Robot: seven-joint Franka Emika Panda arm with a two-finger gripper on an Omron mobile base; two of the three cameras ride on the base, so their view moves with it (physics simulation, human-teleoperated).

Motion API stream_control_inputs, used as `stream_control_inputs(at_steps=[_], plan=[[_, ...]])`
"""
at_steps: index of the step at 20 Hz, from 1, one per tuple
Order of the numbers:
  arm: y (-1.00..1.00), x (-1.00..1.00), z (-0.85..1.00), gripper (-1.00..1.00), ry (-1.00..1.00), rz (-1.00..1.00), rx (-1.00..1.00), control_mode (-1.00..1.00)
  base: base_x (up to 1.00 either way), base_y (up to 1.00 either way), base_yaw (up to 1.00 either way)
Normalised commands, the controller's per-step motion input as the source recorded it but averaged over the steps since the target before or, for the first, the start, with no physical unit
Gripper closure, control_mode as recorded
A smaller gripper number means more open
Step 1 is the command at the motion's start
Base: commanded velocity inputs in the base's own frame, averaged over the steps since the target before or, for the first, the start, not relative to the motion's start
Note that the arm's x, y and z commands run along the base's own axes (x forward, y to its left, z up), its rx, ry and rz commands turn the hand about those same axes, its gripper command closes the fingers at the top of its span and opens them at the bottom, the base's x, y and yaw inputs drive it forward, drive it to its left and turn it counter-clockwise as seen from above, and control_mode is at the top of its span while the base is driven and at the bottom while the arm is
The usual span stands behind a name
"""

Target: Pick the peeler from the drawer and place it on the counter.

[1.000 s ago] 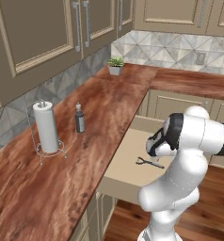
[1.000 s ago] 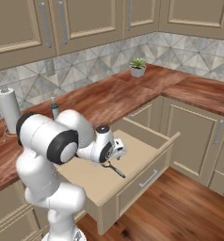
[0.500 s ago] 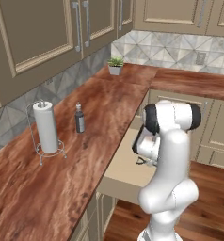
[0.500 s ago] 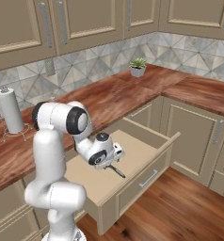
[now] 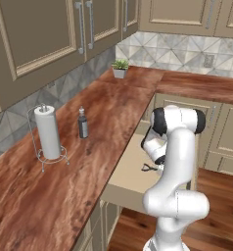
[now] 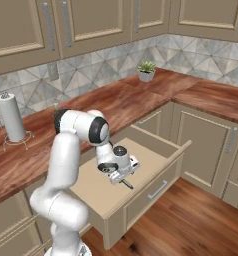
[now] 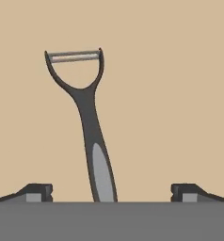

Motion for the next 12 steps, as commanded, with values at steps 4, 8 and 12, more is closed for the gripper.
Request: stream_control_inputs(at_steps=[4,8,12], plan=[[-0.08,0.11,-0.49,-1.00,0.02,0.03,0.00,-1.00,0.00,0.00,0.00],[0.00,0.00,-0.55,1.00,0.05,0.01,0.00,-1.00,0.00,0.00,0.00],[-0.11,0.00,-0.51,1.00,0.13,0.01,0.00,-1.00,0.00,0.00,0.00]])
